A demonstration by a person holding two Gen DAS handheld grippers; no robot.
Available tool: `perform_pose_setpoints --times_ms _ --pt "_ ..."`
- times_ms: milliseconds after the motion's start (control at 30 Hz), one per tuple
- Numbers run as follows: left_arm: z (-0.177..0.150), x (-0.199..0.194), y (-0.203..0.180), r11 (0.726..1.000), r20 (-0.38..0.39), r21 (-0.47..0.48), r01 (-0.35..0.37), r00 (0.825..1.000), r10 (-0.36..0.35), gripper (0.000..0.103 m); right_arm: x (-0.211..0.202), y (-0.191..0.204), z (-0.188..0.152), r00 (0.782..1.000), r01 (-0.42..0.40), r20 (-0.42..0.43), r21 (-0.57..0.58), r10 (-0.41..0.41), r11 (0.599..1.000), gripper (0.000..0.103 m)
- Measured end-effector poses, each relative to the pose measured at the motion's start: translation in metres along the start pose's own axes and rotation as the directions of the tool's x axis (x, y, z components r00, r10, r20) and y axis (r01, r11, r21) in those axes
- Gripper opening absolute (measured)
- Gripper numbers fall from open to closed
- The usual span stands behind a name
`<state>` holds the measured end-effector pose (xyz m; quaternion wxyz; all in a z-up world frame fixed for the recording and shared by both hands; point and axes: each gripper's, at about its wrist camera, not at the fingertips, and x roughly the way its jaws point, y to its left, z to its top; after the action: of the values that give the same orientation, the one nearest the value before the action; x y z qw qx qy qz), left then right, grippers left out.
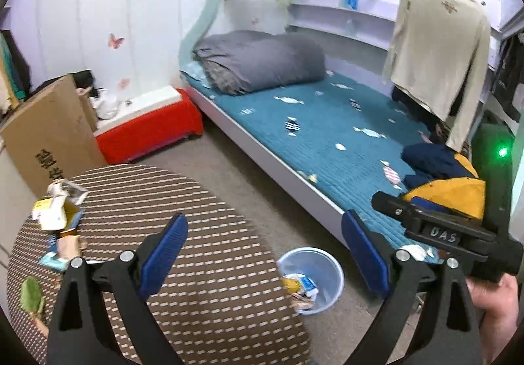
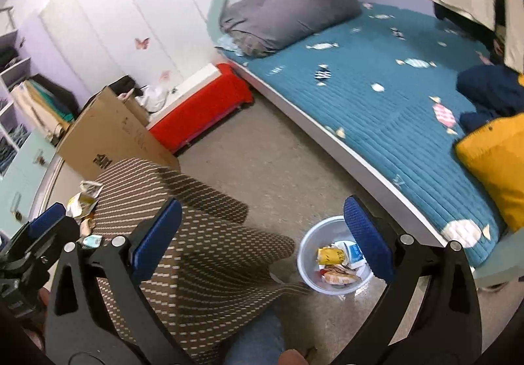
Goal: Collect trash
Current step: 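Move both tools back over the table toward the remaining trash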
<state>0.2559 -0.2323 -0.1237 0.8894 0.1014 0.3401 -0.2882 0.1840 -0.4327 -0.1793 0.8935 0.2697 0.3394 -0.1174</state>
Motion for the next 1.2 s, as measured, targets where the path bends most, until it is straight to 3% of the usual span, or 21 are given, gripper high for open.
perform_pose_setpoints --times_ms 300,500,900,1000,1200 --pt "-0.022 -0.045 0.067 0.991 0.044 -0.101 -0.086 0.995 0.091 0.093 0.000 0.082 -0.015 0.998 -0.063 -0.020 -0.124 0.060 0.990 0.097" --pt "-0.043 -0.073 0.117 0.970 0.060 -0.187 -0.158 0.983 0.172 0.093 0.005 0.142 -0.031 0.994 -0.106 -0.057 -0.207 0.096 0.973 0.097" --pt "-0.088 -0.110 0.208 0.893 0.043 -0.315 -0.321 0.935 0.352 0.093 0.032 0.246 -0.076 0.974 -0.200 -0.174 -0.358 0.146 0.912 0.097" --pt "-0.102 -0.114 0.230 0.868 0.015 -0.331 -0.369 0.918 0.396 0.093 0.039 0.265 -0.087 0.966 -0.230 -0.202 -0.380 0.162 0.896 0.097" --pt "-0.126 -0.113 0.265 0.825 -0.051 -0.384 -0.415 0.901 0.430 0.093 0.060 0.292 -0.107 0.950 -0.274 -0.258 -0.416 0.177 0.867 0.097"
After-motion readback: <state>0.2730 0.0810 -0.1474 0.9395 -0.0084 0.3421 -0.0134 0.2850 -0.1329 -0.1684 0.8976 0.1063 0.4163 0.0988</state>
